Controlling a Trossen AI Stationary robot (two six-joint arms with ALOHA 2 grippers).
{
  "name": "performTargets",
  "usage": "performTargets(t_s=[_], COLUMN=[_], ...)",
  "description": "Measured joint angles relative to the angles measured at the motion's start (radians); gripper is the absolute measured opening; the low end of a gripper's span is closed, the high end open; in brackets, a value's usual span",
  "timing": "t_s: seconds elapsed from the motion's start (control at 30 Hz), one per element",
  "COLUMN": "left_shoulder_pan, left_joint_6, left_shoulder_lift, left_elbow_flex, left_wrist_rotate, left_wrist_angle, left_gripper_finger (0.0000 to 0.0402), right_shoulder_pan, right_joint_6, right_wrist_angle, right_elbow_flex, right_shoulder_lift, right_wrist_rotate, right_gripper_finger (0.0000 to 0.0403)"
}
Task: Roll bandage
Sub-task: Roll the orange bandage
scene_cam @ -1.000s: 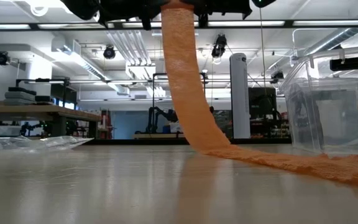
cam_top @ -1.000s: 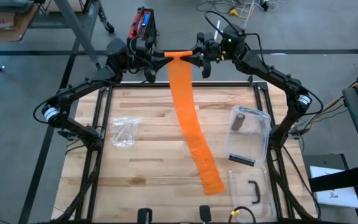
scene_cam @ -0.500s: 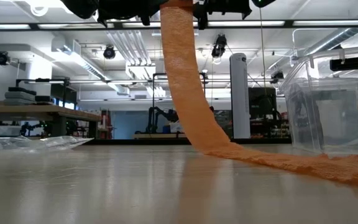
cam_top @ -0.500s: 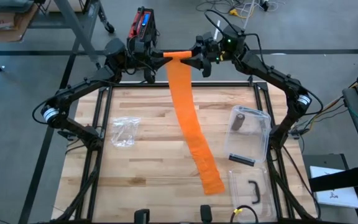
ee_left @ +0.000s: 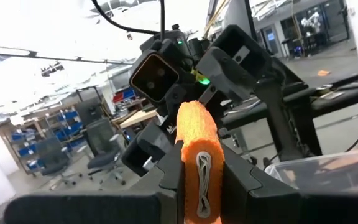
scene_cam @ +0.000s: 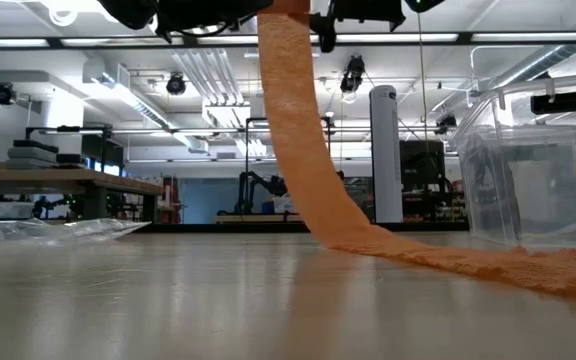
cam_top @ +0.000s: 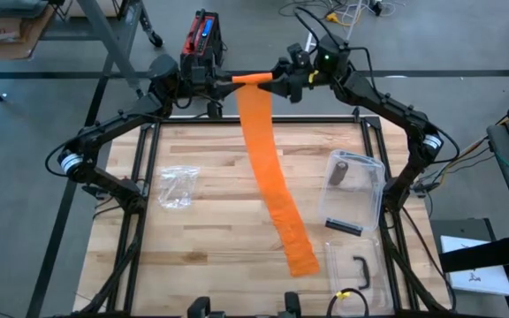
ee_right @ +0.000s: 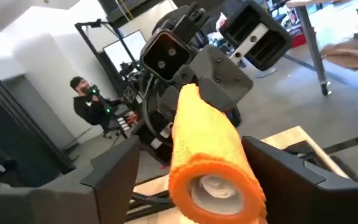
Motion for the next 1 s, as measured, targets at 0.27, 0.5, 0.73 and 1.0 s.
performTargets(t_s=[0.27, 0.5, 0.73, 1.0], left_shoulder_pan=[0.0, 0.0, -0.003, -0.009], left_joint_6=[0.092, 0.225, 0.397, 0.564], left_shoulder_lift=[0.0, 0.0, -0.001, 0.001], left_elbow_flex=[0.0, 0.0, 0.0, 0.0], left_wrist_rotate=[-0.017, -0.044, -0.044, -0.053], left_wrist_angle=[-0.008, -0.022, -0.043, -0.061], left_gripper_finger=[0.005, 0.0051, 0.0051, 0.0058], right_shoulder_pan=[0.0, -0.001, -0.001, -0.001], right_joint_6=[0.068, 0.123, 0.132, 0.132], right_wrist_angle=[0.001, 0.0, -0.002, -0.004], right_elbow_flex=[0.0, 0.0, 0.0, 0.0], right_shoulder_lift=[0.0, 0.0, 0.0, 0.0], right_wrist_rotate=[0.0, 0.009, 0.016, 0.03], right_gripper_finger=[0.0295, 0.0285, 0.0272, 0.0254])
